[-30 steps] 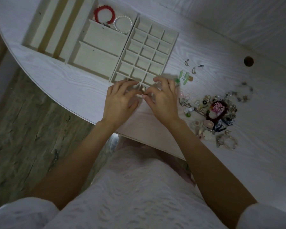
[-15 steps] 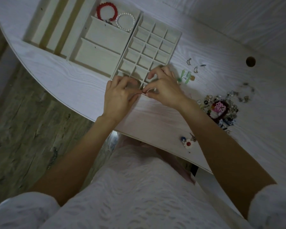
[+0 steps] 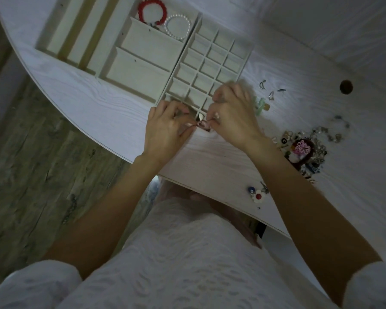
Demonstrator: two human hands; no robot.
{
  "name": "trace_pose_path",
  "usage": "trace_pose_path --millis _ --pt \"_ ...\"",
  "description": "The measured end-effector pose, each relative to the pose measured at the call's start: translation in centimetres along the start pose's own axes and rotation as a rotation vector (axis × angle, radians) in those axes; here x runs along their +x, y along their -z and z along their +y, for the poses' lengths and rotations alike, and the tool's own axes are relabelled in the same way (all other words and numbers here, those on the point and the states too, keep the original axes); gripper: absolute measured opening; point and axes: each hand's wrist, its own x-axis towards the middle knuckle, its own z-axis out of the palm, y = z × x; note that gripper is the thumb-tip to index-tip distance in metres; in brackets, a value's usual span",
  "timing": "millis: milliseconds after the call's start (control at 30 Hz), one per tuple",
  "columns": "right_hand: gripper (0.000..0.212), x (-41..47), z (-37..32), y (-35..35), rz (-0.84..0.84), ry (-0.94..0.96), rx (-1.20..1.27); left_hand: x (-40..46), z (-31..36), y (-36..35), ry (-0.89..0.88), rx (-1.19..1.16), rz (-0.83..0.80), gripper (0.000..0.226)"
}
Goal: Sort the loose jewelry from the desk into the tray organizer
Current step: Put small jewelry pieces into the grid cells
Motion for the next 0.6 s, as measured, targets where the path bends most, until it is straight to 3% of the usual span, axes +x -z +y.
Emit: trace_pose_path --millis 333,467,600 --pt "0.020 -0.6 -1.8 -2.1 0.088 -0.233 -0.087 0.4 0.1 0.7 -0.107 0.108 -0.102 0.024" --pt "0.024 -0.2 -1.9 -2.2 0.099 -0.262 -0.180 0.6 0.1 0.7 -0.137 0.139 -0.149 0.026" --pt "0.018 -0.7 -1.8 -2.3 0.128 -0.263 -0.125 0.7 0.2 0.8 -0.143 0.115 -0.166 0.028"
